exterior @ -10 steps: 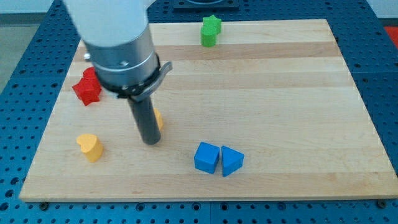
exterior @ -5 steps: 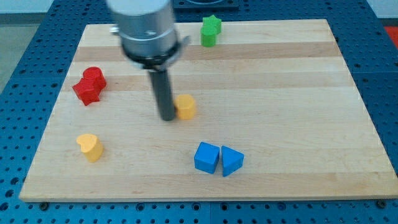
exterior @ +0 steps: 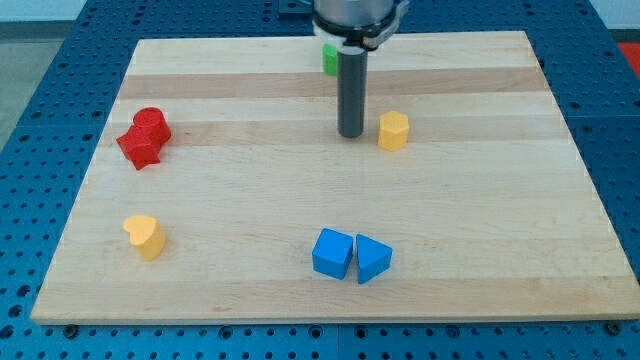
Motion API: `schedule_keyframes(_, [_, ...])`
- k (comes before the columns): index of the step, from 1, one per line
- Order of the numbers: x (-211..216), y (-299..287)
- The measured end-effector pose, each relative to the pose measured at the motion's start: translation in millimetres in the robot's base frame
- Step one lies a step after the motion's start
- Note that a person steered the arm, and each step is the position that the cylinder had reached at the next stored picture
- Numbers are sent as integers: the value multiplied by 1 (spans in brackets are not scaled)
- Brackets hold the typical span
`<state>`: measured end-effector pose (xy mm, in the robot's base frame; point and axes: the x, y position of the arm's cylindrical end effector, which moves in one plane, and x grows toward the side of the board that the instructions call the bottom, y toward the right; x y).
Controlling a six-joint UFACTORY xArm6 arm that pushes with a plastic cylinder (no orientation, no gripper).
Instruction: Move the yellow hexagon towards the right center of the board
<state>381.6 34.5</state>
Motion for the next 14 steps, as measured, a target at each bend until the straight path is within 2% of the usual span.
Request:
schedule_keyframes(1, [0,40])
schedule_keyframes(2, [0,104])
schedule_keyframes(3, [0,124])
schedule_keyframes(5, [20,25])
schedule_keyframes(6, [61,41])
schedule_keyframes(8, [18,107])
schedule_keyframes(9, [9,155])
schedule_keyframes(10, [8,177])
schedule_keyframes(11, [13,120])
schedule_keyframes(12, [71,109])
schedule_keyframes(13, [90,182])
schedule_keyframes(14, [66,223])
